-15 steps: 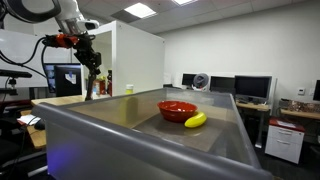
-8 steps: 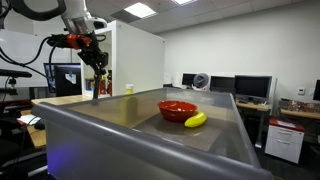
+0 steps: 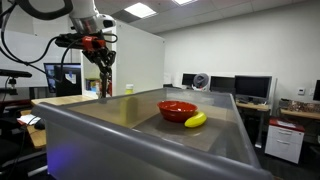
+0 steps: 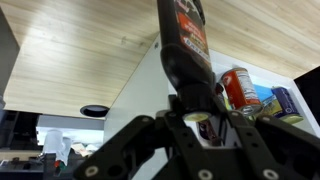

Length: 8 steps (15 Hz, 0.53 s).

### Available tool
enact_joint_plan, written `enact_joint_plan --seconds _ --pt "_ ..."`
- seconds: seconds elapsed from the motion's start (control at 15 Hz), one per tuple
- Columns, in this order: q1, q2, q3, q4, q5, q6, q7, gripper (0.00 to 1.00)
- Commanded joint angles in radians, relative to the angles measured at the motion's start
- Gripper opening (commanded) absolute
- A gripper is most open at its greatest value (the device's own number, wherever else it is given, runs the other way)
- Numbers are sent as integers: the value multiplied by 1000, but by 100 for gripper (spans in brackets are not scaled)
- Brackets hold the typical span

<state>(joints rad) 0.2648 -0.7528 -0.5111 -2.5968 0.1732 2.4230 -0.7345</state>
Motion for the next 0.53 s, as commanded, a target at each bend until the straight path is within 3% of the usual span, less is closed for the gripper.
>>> enact_joint_plan --seconds 0.0,0.47 --pt "26 12 -53 44 66 -38 -142 8" --pt "27 30 -148 70 91 -57 -316 8"
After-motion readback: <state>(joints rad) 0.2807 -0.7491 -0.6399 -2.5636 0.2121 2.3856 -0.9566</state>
